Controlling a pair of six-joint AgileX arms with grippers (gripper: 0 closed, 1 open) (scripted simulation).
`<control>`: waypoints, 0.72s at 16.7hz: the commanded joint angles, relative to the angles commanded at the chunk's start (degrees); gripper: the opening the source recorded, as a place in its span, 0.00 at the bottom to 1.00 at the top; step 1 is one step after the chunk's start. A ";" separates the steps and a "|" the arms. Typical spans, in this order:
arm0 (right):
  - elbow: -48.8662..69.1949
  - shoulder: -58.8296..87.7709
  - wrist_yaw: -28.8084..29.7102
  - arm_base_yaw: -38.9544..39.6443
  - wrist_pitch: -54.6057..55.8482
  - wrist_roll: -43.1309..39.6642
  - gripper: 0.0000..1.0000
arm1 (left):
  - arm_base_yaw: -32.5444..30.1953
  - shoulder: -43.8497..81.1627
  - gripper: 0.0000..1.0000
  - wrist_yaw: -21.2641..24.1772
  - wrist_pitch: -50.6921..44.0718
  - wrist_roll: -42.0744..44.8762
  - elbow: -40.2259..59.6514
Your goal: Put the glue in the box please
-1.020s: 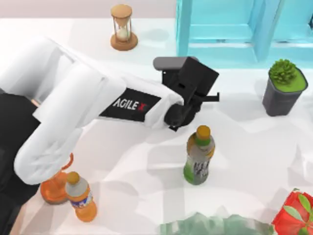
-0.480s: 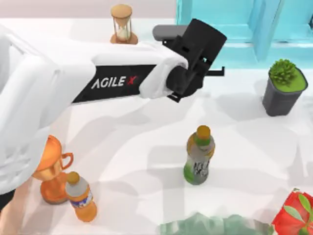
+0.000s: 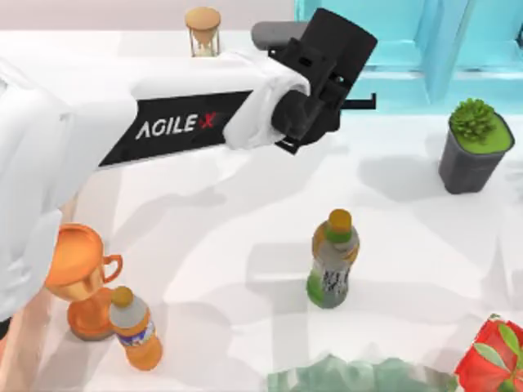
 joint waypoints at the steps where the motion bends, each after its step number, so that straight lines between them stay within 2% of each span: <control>1: 0.00 0.00 0.00 0.00 0.00 0.00 1.00 | 1.17 -1.07 0.00 0.96 0.02 0.92 -0.95; 3: 0.00 0.00 0.00 0.00 0.00 0.00 1.00 | 5.20 -4.31 0.00 4.04 0.04 3.82 -3.88; 6: 0.00 0.00 0.00 0.00 0.00 0.00 1.00 | 15.26 -11.44 0.00 11.13 -0.01 10.44 -10.50; 12: 0.00 0.00 0.00 0.00 0.00 0.00 1.00 | 41.29 -31.97 0.00 30.75 -0.54 28.94 -30.69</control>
